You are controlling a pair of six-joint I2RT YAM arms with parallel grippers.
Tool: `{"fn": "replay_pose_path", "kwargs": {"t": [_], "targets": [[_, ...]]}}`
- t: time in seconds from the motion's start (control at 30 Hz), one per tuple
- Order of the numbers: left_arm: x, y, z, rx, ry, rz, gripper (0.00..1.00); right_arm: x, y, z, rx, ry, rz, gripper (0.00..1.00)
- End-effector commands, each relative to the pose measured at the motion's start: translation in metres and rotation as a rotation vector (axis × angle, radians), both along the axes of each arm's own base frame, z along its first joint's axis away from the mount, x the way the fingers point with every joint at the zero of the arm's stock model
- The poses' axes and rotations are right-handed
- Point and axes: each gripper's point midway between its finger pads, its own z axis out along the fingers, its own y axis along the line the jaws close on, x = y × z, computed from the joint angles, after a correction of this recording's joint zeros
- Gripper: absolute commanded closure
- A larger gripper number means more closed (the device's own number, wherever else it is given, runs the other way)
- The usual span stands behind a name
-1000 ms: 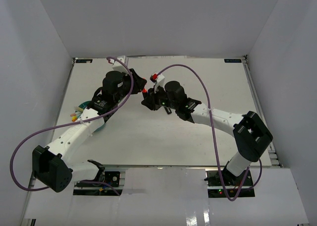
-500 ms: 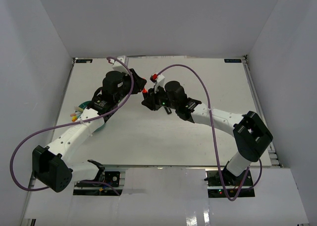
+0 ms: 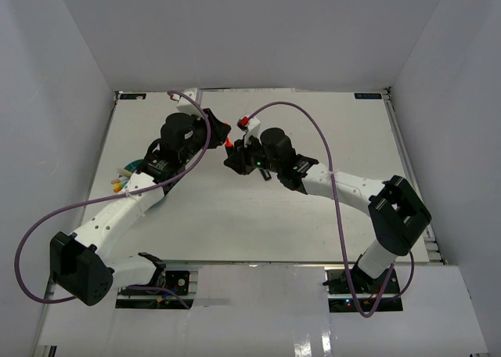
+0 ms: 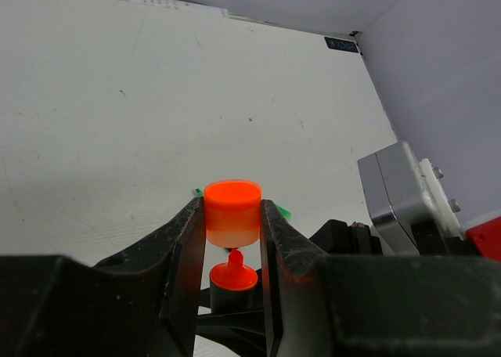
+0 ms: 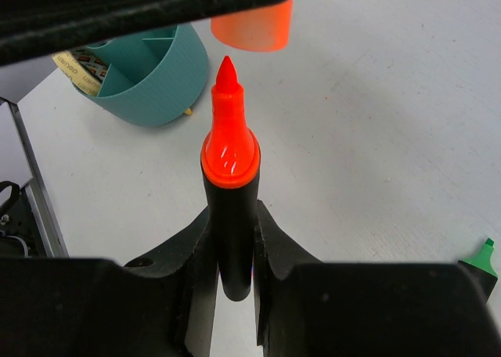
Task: Sort the stationery into containers
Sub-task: Close the pen cap on the pen.
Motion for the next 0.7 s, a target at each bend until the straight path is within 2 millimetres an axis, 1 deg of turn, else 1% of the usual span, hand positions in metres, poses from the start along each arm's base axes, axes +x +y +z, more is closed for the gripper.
{"fn": "replay_pose_path", "kwargs": {"t": [0.0,0.23,0.33,0.4,0.67], "targets": [[-0.006,0.002,0.016,-0.012,-0.054,-0.011,1.00,0.004,0.000,0.010,0.017,-0.026,-0.008,0.92],[-0.010,-0.005,0.019,-0.013,-0.071,-0.059,1.00,0.006,0.000,0.017,0.030,-0.037,-0.011,0.92],[-0.009,-0.005,0.016,-0.007,-0.069,-0.060,1.00,0.007,0.000,0.020,0.036,-0.041,-0.014,0.92],[-0.013,-0.010,0.015,-0.013,-0.066,-0.093,1.00,0.007,0.000,0.022,0.042,-0.042,-0.015,0.92],[-0.012,-0.007,0.012,-0.008,-0.064,-0.075,1.00,0.009,-0.004,0.030,0.058,-0.056,-0.026,0.92]]}}
